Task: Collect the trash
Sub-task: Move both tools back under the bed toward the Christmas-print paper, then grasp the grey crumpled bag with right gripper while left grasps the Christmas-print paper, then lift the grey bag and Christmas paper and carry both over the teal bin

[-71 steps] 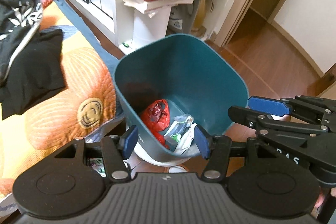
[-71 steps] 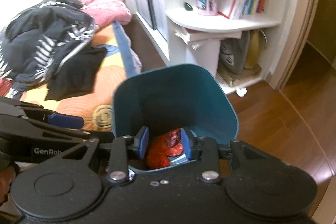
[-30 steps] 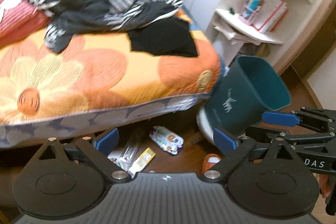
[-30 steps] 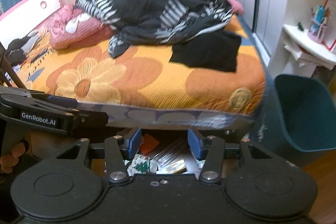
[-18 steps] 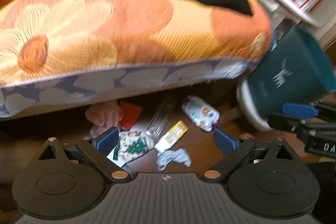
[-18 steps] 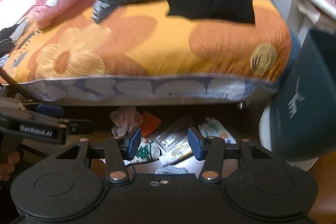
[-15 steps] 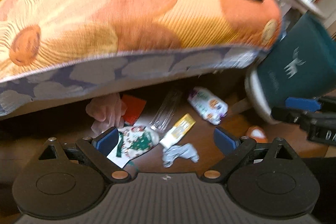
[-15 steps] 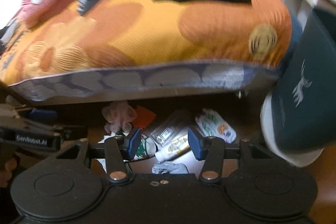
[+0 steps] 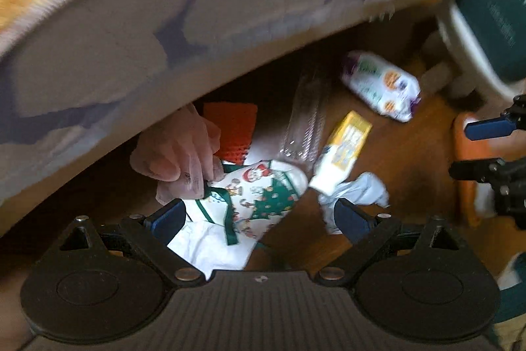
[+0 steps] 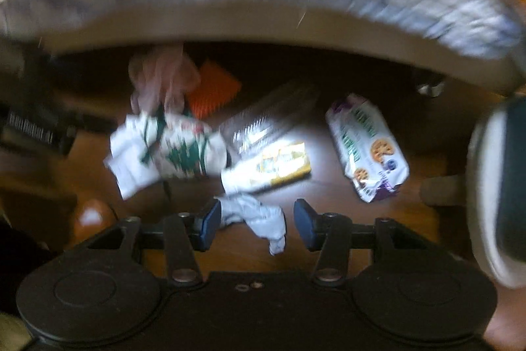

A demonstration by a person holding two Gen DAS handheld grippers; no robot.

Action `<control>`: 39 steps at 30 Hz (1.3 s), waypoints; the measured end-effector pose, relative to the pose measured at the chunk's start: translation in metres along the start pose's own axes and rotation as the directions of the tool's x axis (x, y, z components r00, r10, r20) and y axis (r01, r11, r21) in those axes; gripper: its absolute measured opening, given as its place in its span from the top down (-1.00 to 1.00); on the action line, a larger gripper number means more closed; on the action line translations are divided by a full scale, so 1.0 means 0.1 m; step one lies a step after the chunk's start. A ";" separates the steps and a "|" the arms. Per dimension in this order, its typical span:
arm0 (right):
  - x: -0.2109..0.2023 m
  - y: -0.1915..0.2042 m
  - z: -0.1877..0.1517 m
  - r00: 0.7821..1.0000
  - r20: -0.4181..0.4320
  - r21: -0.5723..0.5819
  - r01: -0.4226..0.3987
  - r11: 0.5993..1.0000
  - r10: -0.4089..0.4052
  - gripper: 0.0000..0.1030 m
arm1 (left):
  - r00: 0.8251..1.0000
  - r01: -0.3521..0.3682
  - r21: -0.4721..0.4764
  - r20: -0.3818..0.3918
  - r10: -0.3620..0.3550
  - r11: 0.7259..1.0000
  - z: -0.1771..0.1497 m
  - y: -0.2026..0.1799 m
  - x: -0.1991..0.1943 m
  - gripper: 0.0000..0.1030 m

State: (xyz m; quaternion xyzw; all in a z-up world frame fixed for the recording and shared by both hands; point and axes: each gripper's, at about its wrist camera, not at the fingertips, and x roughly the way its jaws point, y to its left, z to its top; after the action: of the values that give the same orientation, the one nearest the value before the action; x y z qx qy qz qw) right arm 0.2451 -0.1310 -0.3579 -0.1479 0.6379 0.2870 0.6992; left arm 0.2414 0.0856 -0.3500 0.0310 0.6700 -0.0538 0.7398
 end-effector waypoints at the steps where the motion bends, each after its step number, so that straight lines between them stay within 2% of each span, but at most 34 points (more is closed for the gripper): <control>1: 0.13 0.02 -0.01 1.000 -0.025 -0.027 -0.004 1.000 0.003 0.05 | 1.000 0.000 0.012 -0.019 0.001 1.000 0.01 0.01 0.13 -0.89; 7: 0.86 0.05 -0.12 0.991 -0.131 -0.151 -0.020 0.988 0.000 0.09 | 0.995 0.019 0.107 -0.100 -0.008 0.994 0.00 -0.03 0.76 -0.89; 11: 1.25 -0.01 -0.19 0.984 -0.177 -0.184 -0.022 0.983 -0.011 0.10 | 0.994 0.003 0.204 -0.105 0.019 0.979 -0.02 -0.11 1.08 -0.89; 19: 1.64 -0.04 -0.33 0.981 -0.194 -0.244 -0.024 0.969 -0.025 0.09 | 0.992 -0.006 0.365 -0.114 0.051 0.931 -0.16 -0.31 1.61 -0.88; 28: 1.88 0.02 -0.34 0.983 -0.179 -0.299 -0.017 0.954 -0.039 0.05 | 0.991 -0.010 0.435 -0.117 0.068 0.901 -0.17 -0.41 1.98 -0.86; 33: 1.95 0.05 -0.33 0.983 -0.180 -0.298 -0.024 0.954 -0.031 0.03 | 0.991 -0.004 0.427 -0.118 0.061 0.904 -0.15 -0.42 2.07 -0.55; 36: 1.97 0.04 -0.31 0.982 -0.186 -0.284 -0.023 0.959 -0.031 0.06 | 0.992 0.007 0.412 -0.115 0.044 0.911 -0.12 -0.41 2.08 -0.26; 38: 2.00 0.07 -0.29 0.978 -0.204 -0.273 -0.013 0.962 -0.045 0.06 | 0.994 0.019 0.369 -0.106 0.022 0.929 -0.10 -0.38 2.08 0.05; 39: 2.02 0.09 -0.28 0.977 -0.208 -0.274 -0.004 0.962 -0.055 0.07 | 0.995 0.027 0.346 -0.104 0.010 0.938 -0.08 -0.36 2.07 0.13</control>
State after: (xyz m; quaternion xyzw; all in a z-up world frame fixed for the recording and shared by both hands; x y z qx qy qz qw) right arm 0.2214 -0.0968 -0.5577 -0.2810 0.6618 0.3455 0.6030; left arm 0.2495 0.0433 -0.5555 0.1606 0.6877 -0.1727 0.6866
